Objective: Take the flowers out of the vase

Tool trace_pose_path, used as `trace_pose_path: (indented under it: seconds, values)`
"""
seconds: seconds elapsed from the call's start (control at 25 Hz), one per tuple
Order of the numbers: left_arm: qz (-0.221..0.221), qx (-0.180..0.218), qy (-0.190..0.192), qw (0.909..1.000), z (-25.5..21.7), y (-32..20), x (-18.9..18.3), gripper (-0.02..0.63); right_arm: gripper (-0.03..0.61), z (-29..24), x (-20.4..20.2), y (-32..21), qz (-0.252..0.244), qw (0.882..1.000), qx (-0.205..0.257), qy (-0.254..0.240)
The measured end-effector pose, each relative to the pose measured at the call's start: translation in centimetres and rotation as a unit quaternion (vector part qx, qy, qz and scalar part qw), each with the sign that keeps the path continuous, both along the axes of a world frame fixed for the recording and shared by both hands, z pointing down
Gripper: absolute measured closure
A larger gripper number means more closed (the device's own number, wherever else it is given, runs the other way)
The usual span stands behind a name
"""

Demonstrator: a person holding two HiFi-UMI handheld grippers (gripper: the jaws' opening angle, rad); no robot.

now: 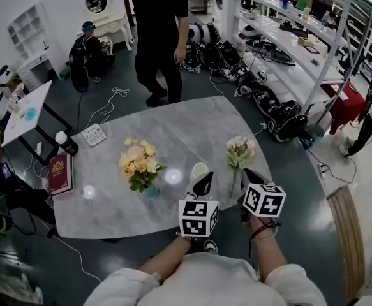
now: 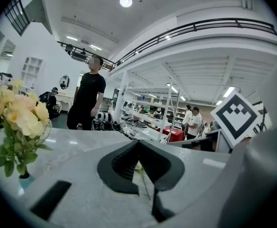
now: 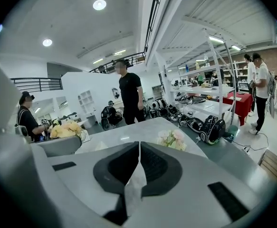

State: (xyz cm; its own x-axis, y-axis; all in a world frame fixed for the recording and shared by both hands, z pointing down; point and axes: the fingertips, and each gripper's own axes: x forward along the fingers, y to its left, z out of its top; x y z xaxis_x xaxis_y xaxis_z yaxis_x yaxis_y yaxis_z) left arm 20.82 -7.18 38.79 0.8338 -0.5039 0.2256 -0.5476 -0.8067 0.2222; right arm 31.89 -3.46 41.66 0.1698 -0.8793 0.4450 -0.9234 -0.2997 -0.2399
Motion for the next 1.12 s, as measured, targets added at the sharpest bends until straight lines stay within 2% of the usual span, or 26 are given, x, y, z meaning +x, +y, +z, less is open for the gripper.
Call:
trace_pose_path:
  seconds: [0.52,1.12]
  values:
    - [-0.011,0.000,-0.007,0.9999,-0.7,-1.6,-4.3,0.606,0.565,-1.0,-4.8,0.1,0.000,1.000,0.005,0.005]
    - [0.007,-0.009,-0.011,0.9999,-0.6,-1.1,-4.1,0.606,0.565,-1.2,-4.8,1.5,0.016,1.000,0.007,0.005]
